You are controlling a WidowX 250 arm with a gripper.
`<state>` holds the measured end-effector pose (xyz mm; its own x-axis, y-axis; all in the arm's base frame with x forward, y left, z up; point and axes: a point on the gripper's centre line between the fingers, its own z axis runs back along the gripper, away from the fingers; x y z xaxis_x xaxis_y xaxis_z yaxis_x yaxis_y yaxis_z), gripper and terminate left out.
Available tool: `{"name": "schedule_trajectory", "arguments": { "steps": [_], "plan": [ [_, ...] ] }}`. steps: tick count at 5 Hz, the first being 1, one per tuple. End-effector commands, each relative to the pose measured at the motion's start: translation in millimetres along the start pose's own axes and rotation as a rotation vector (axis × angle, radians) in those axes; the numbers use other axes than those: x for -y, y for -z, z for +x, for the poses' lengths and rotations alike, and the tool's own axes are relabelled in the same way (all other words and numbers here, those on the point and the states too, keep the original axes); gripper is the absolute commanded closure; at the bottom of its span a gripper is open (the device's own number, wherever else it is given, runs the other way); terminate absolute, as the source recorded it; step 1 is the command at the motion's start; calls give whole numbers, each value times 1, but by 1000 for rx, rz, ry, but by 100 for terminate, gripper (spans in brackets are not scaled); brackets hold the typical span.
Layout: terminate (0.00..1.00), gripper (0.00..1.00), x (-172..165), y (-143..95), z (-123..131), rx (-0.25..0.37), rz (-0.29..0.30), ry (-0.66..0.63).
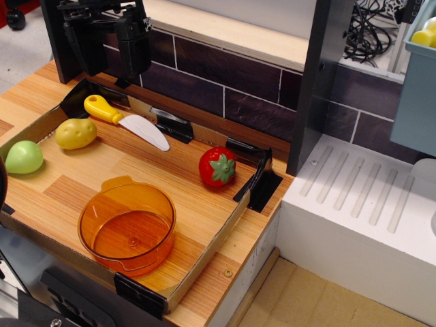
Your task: Put potato in pot
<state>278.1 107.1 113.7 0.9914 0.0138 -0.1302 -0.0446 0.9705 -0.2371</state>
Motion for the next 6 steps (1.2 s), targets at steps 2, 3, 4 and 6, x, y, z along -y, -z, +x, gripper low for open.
{"name": "schedule_trajectory", "arguments": {
  "steps": [2, 3, 4, 6],
  "plan": [
    [0, 0, -10, 2, -4, -3, 39, 195],
    [0, 0, -18, -4, -7, -47, 18, 388],
    [0, 0, -29, -8, -7, -90, 13, 549],
    [0, 0, -57, 2, -3, -44, 100, 559]
  ]
}}
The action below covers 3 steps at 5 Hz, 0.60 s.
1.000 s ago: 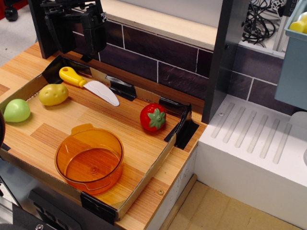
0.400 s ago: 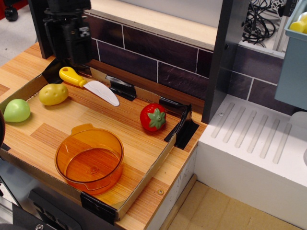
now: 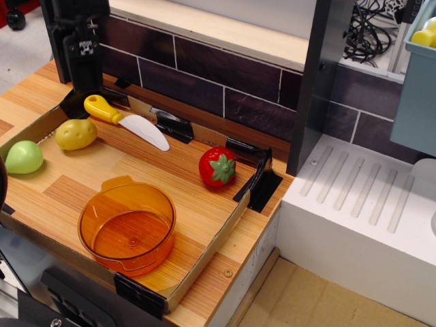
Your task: Put potato in pot
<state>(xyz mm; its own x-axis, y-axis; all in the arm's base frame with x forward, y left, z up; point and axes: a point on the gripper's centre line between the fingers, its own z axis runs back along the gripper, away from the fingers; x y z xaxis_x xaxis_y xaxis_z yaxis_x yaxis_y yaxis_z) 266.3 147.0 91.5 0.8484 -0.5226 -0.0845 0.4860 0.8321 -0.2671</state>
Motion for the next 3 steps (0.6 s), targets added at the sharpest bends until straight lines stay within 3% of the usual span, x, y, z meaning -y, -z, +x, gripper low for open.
{"name": "schedule_trajectory", "arguments": {
  "steps": [1, 3],
  "plan": [
    [0, 0, -21, -1, -9, 80, 152, 11],
    [0, 0, -38, 44, -3, 0, 180, 27]
  ]
}}
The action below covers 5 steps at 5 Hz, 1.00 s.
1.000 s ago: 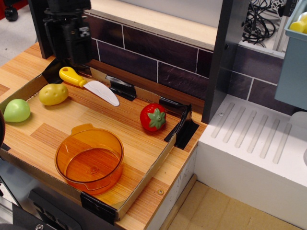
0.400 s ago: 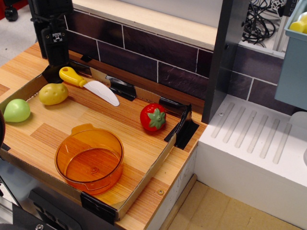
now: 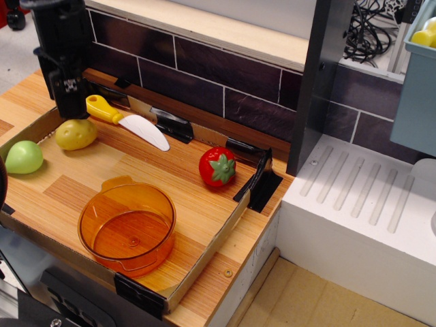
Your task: Put potato in pot
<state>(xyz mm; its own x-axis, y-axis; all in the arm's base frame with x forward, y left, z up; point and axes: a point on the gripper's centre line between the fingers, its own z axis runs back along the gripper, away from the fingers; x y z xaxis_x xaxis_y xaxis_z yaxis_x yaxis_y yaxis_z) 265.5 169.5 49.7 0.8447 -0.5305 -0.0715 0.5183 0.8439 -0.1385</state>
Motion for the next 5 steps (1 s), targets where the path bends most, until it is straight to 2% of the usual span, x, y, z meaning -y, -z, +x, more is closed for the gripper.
{"name": "schedule_trajectory", "arguments": {
  "steps": [1, 2, 3, 5],
  "plan": [
    [0, 0, -11, 18, 10, -29, 52, 11],
    [0, 0, -9, 38, 12, -47, 84, 22],
    [0, 100, -7, 42, 8, -48, 59, 28],
    [0, 100, -5, 21, 17, -23, 58, -17]
  ]
}}
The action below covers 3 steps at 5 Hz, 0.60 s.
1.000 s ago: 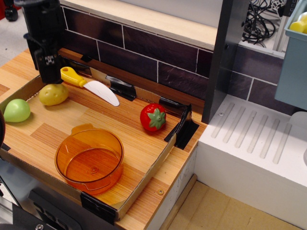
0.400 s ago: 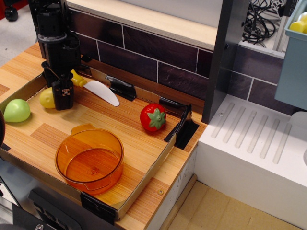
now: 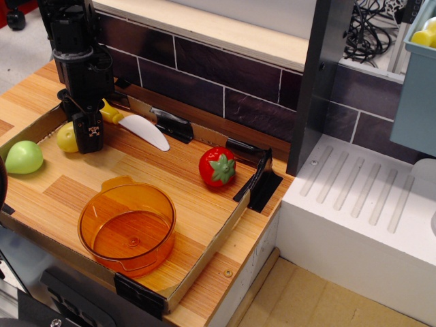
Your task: Put potato in pot
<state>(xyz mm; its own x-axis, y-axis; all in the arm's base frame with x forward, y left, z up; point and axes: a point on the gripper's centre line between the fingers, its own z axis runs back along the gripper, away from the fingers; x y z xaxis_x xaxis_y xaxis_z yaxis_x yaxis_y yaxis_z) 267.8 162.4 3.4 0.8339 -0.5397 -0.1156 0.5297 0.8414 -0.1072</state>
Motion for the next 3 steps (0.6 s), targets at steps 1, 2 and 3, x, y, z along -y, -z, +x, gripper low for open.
{"name": "schedule_trajectory", "arguments": {
  "steps": [1, 2, 3],
  "plan": [
    [0, 100, 15, -47, 17, 52, 45, -61],
    [0, 100, 39, -63, 22, 29, -61, -44],
    [0, 100, 62, -78, 24, 11, -109, -11]
  ]
}}
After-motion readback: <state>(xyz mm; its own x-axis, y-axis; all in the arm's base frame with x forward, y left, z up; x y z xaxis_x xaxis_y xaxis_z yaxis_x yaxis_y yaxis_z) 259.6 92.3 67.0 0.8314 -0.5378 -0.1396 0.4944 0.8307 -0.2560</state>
